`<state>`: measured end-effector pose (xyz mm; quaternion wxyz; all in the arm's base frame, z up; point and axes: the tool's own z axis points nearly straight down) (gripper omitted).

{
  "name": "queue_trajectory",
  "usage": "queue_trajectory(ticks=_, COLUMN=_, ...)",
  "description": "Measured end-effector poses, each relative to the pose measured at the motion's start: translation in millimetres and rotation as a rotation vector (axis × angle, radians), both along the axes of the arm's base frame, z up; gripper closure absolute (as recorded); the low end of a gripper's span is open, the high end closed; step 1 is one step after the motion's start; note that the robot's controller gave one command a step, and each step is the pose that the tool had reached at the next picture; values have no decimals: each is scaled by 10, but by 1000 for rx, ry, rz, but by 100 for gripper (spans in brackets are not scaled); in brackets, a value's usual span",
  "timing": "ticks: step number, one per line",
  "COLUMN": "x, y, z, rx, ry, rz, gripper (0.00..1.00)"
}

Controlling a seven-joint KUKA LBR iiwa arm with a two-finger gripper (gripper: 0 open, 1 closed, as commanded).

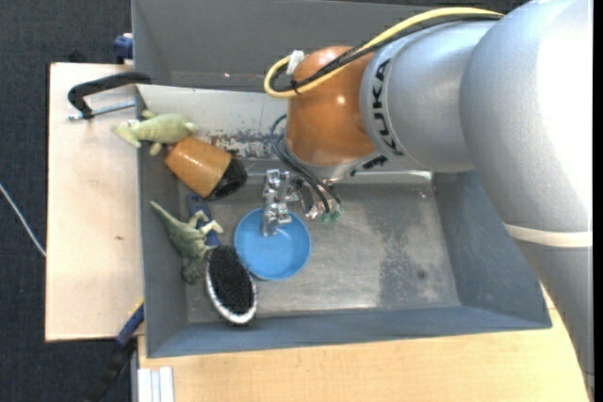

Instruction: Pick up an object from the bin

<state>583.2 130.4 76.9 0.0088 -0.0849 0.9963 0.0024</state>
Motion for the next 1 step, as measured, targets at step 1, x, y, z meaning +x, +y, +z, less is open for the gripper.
queue_trajectory(ticks=1, x=122, y=66, z=1904, rx=-3, ry=0, rz=33, gripper=100)
